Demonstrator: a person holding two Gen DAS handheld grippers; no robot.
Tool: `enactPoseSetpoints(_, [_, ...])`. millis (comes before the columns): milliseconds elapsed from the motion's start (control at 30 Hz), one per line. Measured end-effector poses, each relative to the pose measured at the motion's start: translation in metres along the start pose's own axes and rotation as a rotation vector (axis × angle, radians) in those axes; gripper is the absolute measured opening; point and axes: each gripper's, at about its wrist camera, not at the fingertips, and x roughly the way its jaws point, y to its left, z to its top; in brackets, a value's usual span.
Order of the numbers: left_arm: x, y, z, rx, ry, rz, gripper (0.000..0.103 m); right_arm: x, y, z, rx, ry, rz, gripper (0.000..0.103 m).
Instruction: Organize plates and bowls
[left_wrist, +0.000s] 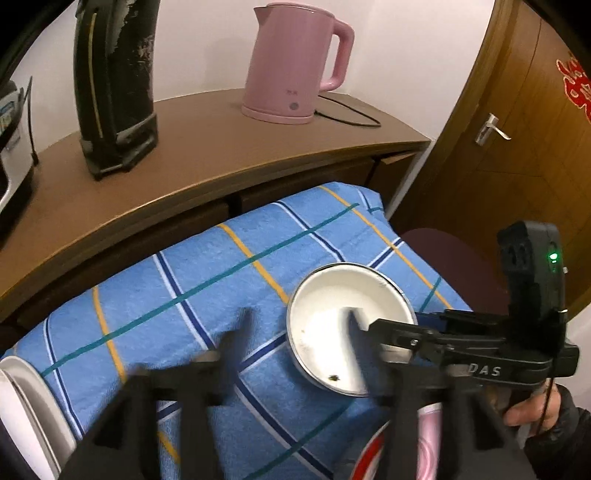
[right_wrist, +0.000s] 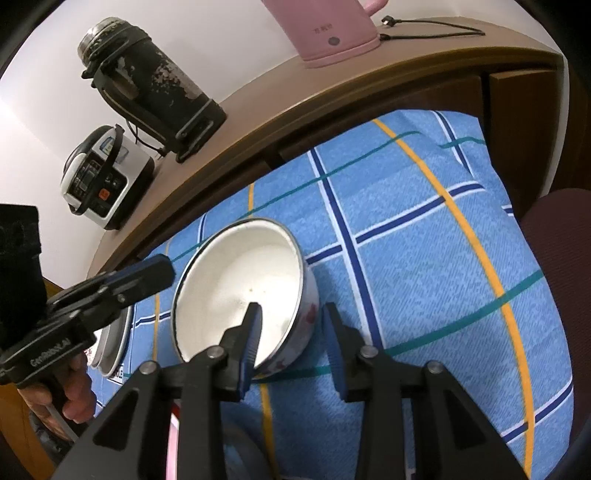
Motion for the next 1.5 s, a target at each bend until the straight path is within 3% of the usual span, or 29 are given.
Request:
enactPoseSetpoints(333, [0.024,0.002,-0.001,-0.042,0.051,0.053,0.069,-0.001,0.004,-0.002,-0.027,-0.004,-0.02,0.035])
enactPoseSetpoints(367, [0.026,0.003,-0.002,-0.047,0.054,0.056,0.062,-0.001,0.005,-0.003,-0.032,-0.007,-0.024,0.035])
enactPoseSetpoints(400, [0.03,0.003,-0.002,-0.051,0.065,0.054,0.046,-0.001,0.004,-0.002,-0.034,-0.007,-0.025,0.035])
enactPoseSetpoints(467, [0.038,0.006,-0.004,-0.072,0.096,0.04,0.025,0.0,0.004,-0.002,-0.035,-0.006,-0.024,0.035])
enactPoseSetpoints(567, [0.042,0.008,-0.006,-0.096,0.103,0.032,0.024,0.002,0.005,-0.002,-0.033,-0.003,-0.024,0.034])
enactPoseSetpoints(800, [0.041,-0.001,-0.007,-0.072,0.088,0.074,0.01,0.002,0.008,-0.002,-0.05,-0.009,-0.041,0.031])
enactPoseSetpoints(1167, [0.033,-0.004,-0.004,-0.077,0.07,0.112,0.008,0.004,0.008,-0.001,-0.049,0.001,-0.044,0.02])
enactPoseSetpoints(1500, [0.011,-0.011,0.0,-0.072,0.023,0.131,0.008,-0.009,0.019,0.001,-0.068,-0.027,-0.043,0.018])
